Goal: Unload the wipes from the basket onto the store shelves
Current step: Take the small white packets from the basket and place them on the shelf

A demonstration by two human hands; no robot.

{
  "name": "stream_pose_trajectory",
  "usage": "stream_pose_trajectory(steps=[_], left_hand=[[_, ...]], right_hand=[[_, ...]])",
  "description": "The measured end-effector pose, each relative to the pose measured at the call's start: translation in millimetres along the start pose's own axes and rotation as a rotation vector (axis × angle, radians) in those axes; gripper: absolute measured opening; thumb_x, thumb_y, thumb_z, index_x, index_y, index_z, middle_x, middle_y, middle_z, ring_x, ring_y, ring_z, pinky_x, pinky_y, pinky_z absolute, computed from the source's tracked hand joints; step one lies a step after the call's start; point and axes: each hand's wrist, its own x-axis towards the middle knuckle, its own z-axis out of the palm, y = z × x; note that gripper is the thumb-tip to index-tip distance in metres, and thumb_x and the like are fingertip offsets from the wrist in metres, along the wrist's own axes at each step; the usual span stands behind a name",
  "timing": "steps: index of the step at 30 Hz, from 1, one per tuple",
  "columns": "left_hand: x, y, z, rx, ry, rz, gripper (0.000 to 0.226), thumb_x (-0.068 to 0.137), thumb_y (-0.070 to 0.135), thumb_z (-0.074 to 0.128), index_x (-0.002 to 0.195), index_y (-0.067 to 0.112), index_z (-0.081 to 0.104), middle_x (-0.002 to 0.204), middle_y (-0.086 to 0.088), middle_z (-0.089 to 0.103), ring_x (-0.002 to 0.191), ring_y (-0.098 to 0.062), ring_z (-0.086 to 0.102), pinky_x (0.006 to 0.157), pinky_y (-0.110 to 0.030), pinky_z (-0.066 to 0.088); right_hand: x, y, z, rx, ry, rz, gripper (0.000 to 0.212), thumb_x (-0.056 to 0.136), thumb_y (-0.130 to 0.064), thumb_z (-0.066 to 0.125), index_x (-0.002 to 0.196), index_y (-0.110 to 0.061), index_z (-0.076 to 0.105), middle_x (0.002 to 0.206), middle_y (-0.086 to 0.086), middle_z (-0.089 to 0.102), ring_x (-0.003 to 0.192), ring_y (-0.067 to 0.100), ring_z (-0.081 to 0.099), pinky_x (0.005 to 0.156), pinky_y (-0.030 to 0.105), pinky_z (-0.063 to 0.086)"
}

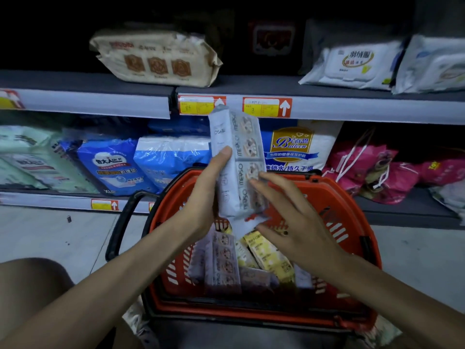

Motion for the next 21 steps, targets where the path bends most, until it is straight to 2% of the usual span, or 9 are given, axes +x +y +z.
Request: stream_pose_trajectory(steps=[2,4,6,8,10,13,15,17,21], left_hand=[[-1,9,2,0.159,0.041,0.127,0.057,0.092,0.055,0.066,0.138,0.021,0.060,0.131,-0.009,0.072,0.121,-0.032,0.069,0.106,-0.057,0.052],[-5,20,6,0.219,0.091,0.200,0.053,0.088,0.053,0.069,0.130,0.021,0.061,0.124,-0.005,0.075,0.116,-0.027,0.072,0.106,-0.057,0.052],[-9,31,10,0.186,0.097,0.208,0.054,0.087,0.053,0.071,0.126,0.016,0.063,0.121,-0.008,0.076,0.116,-0.030,0.072,0.107,-0.059,0.051],[-13,42,12,0.161,0.084,0.216,0.053,0.091,0.054,0.069,0.124,0.013,0.064,0.123,-0.014,0.074,0.118,-0.035,0.070,0.109,-0.060,0.048],[-19,59,16,0.179,0.090,0.256,0.033,0.104,0.038,0.058,0.121,0.012,0.067,0.119,-0.017,0.075,0.116,-0.037,0.071,0.106,-0.051,0.051],[-30,83,21,0.336,0.036,0.371,0.026,0.107,0.007,0.051,0.129,0.008,0.064,0.121,-0.018,0.075,0.116,-0.038,0.069,0.096,-0.040,0.056],[-37,99,24,0.425,-0.053,0.434,0.043,0.096,0.000,0.065,0.137,0.011,0.059,0.131,-0.009,0.072,0.122,-0.026,0.069,0.103,-0.036,0.057],[-45,115,27,0.525,-0.174,0.476,0.067,0.085,0.003,0.069,0.147,0.018,0.050,0.142,0.004,0.065,0.128,-0.011,0.064,0.102,-0.031,0.057],[-51,153,35,0.713,-0.334,0.544,0.085,0.089,-0.006,0.068,0.160,0.029,0.035,0.150,0.010,0.058,0.139,-0.012,0.056,0.100,-0.033,0.056]], right_hand=[[10,-3,-8,0.107,0.059,0.054,0.075,0.087,0.002,0.073,0.153,-0.021,0.046,0.153,-0.003,0.043,0.145,0.010,0.041,0.115,0.033,0.043],[19,-7,-16,0.146,0.091,0.075,0.078,0.087,0.005,0.074,0.154,-0.024,0.045,0.154,-0.007,0.043,0.145,0.008,0.040,0.115,0.032,0.044],[24,-14,-22,0.160,0.097,0.057,0.079,0.088,0.005,0.073,0.155,-0.027,0.043,0.157,-0.008,0.040,0.148,0.008,0.038,0.116,0.029,0.041],[31,-26,-28,0.239,0.113,0.077,0.074,0.093,-0.006,0.072,0.155,-0.031,0.041,0.158,-0.014,0.039,0.148,0.005,0.036,0.116,0.025,0.040],[41,-39,-38,0.361,0.162,0.134,0.070,0.094,-0.017,0.070,0.154,-0.035,0.039,0.157,-0.023,0.041,0.146,0.000,0.038,0.113,0.023,0.043],[53,-57,-53,0.495,0.220,0.193,0.076,0.095,-0.006,0.070,0.150,-0.048,0.039,0.151,-0.034,0.043,0.141,-0.006,0.042,0.107,0.019,0.047],[60,-66,-64,0.535,0.249,0.199,0.075,0.095,-0.008,0.068,0.145,-0.056,0.039,0.147,-0.040,0.043,0.139,-0.009,0.043,0.104,0.015,0.047],[68,-74,-74,0.556,0.256,0.176,0.074,0.096,-0.011,0.066,0.144,-0.061,0.039,0.147,-0.039,0.044,0.138,-0.007,0.045,0.103,0.015,0.048],[92,-88,-95,0.631,0.296,0.134,0.074,0.097,-0.010,0.064,0.135,-0.070,0.046,0.146,-0.023,0.056,0.128,0.007,0.062,0.098,0.020,0.054]])
